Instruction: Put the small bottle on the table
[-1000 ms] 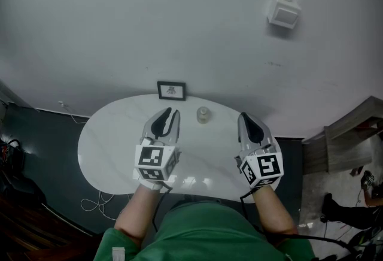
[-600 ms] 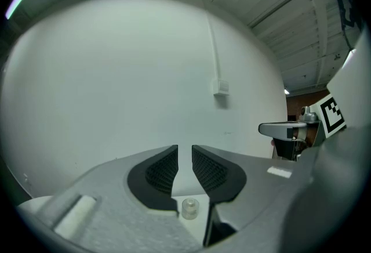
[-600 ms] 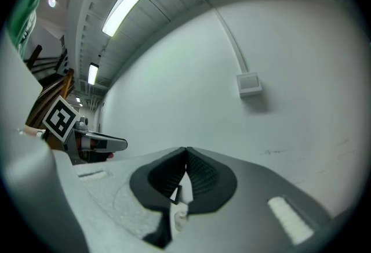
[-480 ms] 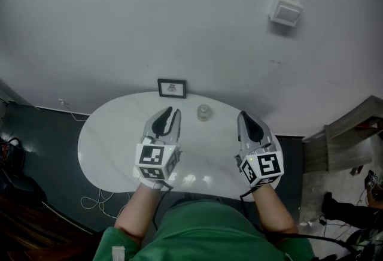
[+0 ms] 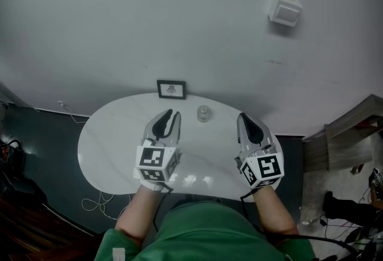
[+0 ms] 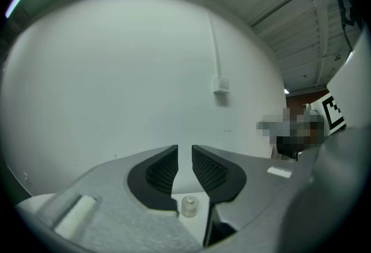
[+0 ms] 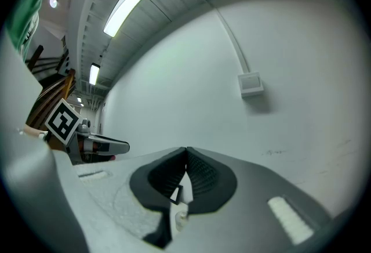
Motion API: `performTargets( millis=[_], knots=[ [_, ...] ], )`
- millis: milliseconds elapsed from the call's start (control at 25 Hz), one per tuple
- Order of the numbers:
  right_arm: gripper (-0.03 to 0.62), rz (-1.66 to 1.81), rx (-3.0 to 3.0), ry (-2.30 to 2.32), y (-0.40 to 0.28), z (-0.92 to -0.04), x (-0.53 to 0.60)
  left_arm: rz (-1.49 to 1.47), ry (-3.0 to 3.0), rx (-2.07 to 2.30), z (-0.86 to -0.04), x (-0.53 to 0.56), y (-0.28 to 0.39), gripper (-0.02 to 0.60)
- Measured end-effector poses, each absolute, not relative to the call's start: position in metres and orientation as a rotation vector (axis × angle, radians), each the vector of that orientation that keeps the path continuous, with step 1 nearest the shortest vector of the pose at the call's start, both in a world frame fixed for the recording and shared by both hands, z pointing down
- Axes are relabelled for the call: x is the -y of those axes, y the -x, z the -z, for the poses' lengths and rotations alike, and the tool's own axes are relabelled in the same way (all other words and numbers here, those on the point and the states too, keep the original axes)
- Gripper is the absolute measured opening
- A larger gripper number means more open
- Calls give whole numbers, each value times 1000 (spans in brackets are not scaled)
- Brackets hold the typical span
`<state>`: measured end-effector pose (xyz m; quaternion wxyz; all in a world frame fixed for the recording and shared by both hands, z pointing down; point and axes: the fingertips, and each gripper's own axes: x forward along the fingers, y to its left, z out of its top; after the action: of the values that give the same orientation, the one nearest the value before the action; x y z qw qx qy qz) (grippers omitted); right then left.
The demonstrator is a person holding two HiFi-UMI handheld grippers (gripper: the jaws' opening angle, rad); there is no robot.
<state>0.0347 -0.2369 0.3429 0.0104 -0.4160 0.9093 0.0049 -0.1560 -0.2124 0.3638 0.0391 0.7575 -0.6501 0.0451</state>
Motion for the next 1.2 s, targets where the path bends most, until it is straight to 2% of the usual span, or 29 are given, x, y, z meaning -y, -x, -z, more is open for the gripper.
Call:
performTargets(
  millis=[1200],
  knots=[
    [-5,-8,-2843,1342,-25,-349,246,-165,-2338,1955,-377,225,164,81]
  ],
)
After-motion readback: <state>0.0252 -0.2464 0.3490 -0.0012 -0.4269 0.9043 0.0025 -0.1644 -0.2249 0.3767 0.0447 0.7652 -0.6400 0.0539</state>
